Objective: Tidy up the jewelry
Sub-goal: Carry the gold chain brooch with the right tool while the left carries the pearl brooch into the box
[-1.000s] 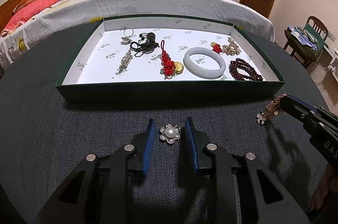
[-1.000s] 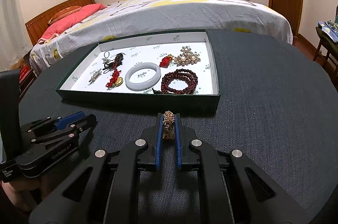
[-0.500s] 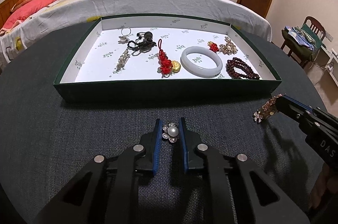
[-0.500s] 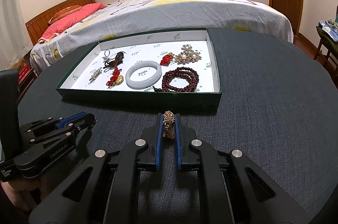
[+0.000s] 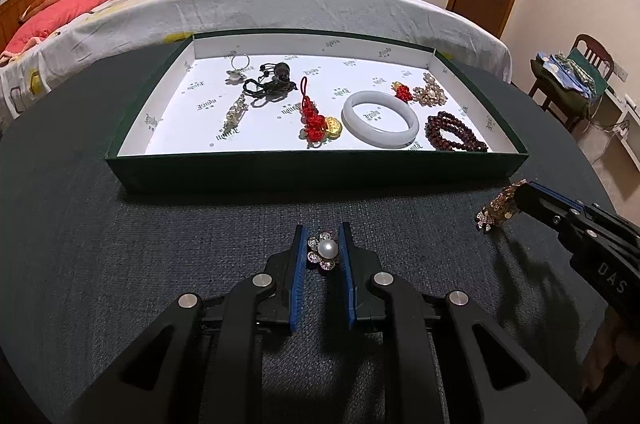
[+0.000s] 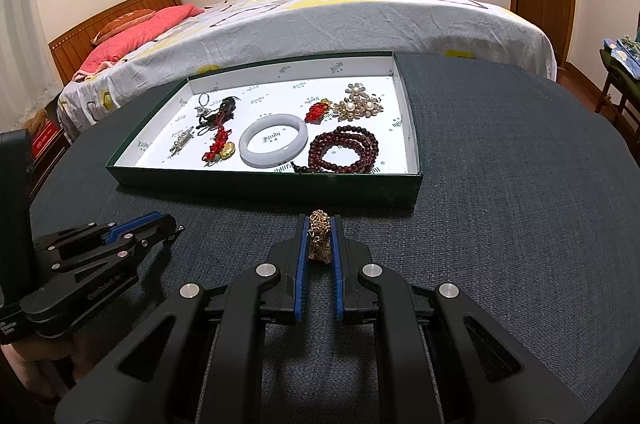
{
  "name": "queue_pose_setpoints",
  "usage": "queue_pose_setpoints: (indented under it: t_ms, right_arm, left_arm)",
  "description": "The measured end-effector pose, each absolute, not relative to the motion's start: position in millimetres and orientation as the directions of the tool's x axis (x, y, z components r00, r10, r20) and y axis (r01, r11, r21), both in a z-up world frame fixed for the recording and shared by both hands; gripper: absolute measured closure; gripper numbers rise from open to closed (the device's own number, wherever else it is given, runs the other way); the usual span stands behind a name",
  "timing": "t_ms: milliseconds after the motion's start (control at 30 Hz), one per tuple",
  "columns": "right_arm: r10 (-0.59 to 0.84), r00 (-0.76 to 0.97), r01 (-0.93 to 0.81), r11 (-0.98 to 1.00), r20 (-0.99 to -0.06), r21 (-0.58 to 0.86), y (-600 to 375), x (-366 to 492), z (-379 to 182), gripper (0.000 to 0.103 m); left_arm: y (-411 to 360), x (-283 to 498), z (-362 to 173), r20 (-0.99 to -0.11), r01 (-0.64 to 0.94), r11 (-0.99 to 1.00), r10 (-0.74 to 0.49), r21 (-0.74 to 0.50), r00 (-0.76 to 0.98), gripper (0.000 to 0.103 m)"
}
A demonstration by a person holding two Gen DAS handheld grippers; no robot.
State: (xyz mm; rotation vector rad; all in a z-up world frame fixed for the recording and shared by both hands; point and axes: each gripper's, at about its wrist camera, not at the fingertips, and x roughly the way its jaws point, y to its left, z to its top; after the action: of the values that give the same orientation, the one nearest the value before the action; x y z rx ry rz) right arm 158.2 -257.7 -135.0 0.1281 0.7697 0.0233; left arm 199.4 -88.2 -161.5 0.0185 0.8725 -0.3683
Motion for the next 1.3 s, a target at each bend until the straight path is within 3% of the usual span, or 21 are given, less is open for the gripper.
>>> queue_pose_setpoints:
  t_ms: [800, 1300]
  right_arm:
    - [0.103, 0.777, -0.019, 0.99, -0.621, 0.14, -246.5, 167.5, -99.2, 0.092]
    - [0.116, 0.84, -0.069, 0.992, -0.529, 0.108, -238.5, 233.8, -63.8, 0.092]
  left_arm:
    - [-71.2, 214.2, -107.4, -0.646, 0.322, 0.933, -0.345, -0.158, 0.681, 0.086]
    - [-93.4, 269.6, -78.6, -0.569, 0.368, 0.919, -0.38, -0.142, 0.729, 0.086]
